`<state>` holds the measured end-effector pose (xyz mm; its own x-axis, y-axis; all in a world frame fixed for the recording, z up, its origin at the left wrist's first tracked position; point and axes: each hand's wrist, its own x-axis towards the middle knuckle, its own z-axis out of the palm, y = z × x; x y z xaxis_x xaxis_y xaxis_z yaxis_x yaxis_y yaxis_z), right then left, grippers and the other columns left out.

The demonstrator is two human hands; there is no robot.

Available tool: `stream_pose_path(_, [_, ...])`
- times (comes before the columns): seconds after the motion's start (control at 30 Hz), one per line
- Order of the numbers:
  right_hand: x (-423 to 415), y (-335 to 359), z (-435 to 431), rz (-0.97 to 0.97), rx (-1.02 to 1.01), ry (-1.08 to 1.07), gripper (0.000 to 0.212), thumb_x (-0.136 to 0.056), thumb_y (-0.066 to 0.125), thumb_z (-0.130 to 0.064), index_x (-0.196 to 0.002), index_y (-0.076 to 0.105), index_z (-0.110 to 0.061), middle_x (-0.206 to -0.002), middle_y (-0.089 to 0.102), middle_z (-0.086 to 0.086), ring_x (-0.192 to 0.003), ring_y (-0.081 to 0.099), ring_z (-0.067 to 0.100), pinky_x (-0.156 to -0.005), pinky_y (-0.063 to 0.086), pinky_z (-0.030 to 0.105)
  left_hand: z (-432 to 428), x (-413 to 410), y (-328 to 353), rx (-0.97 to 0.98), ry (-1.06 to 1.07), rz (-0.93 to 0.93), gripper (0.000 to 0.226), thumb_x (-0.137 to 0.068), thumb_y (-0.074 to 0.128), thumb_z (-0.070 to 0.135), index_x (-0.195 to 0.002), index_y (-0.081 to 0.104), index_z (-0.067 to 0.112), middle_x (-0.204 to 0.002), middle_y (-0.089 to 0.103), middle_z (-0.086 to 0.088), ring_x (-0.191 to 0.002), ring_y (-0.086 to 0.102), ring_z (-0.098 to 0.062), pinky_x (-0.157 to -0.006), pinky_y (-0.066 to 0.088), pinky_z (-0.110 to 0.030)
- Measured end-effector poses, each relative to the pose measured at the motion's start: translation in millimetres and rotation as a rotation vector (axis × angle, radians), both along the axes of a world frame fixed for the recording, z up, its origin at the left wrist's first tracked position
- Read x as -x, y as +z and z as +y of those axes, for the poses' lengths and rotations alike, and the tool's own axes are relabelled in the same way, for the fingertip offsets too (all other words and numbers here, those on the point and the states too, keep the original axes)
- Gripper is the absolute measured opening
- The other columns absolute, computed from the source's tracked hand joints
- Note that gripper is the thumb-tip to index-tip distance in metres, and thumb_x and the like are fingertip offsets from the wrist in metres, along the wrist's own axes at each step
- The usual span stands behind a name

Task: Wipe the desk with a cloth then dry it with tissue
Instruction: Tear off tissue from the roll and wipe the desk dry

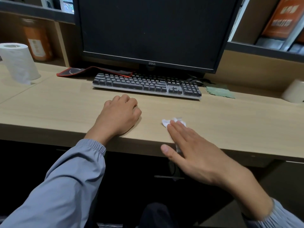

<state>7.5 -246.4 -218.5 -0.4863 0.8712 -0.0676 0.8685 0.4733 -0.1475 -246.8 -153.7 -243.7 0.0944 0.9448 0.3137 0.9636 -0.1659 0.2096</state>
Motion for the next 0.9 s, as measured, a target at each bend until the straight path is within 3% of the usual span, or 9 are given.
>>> stream_pose_path(0.2, [3,-10,16,-0.115,-0.174,0.091,0.101,-0.096,0.048,-0.067,-0.164,-0.013,-0.023,-0.173,-0.011,-0.003,-0.156,-0.019,0.010,-0.123,-0.010,0.023,-1,0,1,0.017,-0.007,0.003,0.040,-0.105,0.035,0.042,-0.134,0.055,0.023,-0.137,0.053,-0.002,-0.122,0.047,-0.024,-0.104,0.037,-0.047])
stream_pose_path(0.47, [0,-21,15,-0.060,-0.245,0.099,0.097,-0.098,0.055,-0.051,-0.164,-0.010,-0.020,-0.174,-0.003,0.000,-0.159,-0.007,0.015,-0.128,0.005,0.035,-5,-2,4,0.046,0.004,0.021,0.039,-0.105,0.035,0.042,-0.134,0.055,0.025,-0.137,0.053,0.000,-0.122,0.046,-0.023,-0.103,0.037,-0.045])
stream_pose_path(0.6, [-7,-21,-5,-0.030,-0.236,0.068,0.091,-0.101,0.052,-0.043,-0.163,-0.012,-0.022,-0.173,-0.002,0.000,-0.159,-0.006,0.016,-0.128,0.008,0.035,-9,-4,8,0.050,0.014,0.028,0.038,-0.104,0.037,0.042,-0.130,0.056,0.025,-0.134,0.054,-0.001,-0.119,0.048,-0.024,-0.102,0.038,-0.045])
stream_pose_path(0.73, [-23,-32,-20,0.030,-0.339,0.083,0.071,-0.103,0.036,-0.015,-0.164,0.002,-0.022,-0.167,0.019,-0.002,-0.159,0.008,0.018,-0.124,0.020,0.034,-10,-8,10,0.058,0.036,0.042,0.038,-0.103,0.037,0.044,-0.129,0.056,0.023,-0.132,0.054,-0.002,-0.117,0.048,-0.024,-0.099,0.038,-0.045])
stream_pose_path(0.9, [-28,-29,-25,0.109,-0.299,0.069,0.060,-0.110,0.027,-0.017,-0.165,0.004,-0.029,-0.167,0.019,-0.008,-0.158,0.003,0.010,-0.123,0.007,0.020,-8,-13,12,0.079,0.054,0.049,0.037,-0.105,0.034,0.043,-0.129,0.055,0.023,-0.131,0.053,-0.003,-0.117,0.048,-0.024,-0.100,0.038,-0.045])
